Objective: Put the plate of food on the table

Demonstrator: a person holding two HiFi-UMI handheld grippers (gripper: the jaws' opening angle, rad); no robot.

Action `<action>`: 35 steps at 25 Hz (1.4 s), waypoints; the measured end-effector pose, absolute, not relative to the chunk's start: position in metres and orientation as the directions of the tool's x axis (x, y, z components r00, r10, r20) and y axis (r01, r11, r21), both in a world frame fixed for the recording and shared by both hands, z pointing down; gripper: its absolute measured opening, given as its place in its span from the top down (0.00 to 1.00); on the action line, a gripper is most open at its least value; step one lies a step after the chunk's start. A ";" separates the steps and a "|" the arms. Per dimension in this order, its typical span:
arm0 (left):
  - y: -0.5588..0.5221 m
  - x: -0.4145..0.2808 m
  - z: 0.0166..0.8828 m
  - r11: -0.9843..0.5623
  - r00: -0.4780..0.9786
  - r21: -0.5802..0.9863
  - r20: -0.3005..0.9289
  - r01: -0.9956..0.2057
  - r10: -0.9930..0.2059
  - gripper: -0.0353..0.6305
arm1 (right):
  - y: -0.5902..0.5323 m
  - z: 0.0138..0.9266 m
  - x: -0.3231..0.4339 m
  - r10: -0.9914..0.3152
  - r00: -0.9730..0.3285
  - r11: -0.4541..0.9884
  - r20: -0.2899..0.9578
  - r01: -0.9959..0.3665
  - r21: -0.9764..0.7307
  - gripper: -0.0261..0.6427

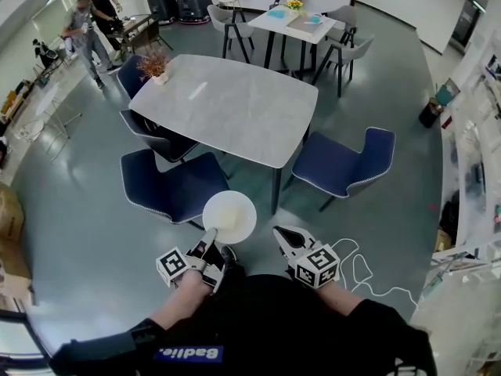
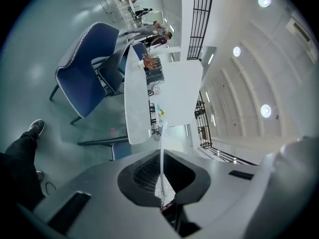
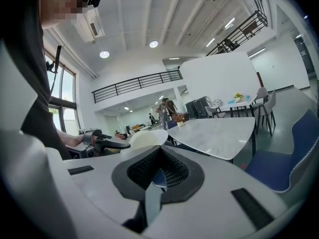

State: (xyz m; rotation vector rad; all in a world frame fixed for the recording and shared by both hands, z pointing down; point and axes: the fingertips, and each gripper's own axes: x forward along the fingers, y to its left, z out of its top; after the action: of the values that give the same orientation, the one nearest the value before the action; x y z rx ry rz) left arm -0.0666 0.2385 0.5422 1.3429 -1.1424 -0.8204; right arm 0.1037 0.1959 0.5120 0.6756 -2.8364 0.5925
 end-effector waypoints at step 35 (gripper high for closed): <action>0.010 -0.205 0.549 0.068 0.416 0.977 0.148 -0.200 -0.897 0.93 | -0.007 0.518 -0.046 -0.438 -0.846 0.787 0.305 -0.525 -0.324 0.95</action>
State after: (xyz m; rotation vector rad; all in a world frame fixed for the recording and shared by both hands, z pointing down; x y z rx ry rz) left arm -0.2050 0.0095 0.5490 1.4332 -1.0486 -0.7063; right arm -0.0455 -0.0069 0.5185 0.7541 -2.7642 0.5937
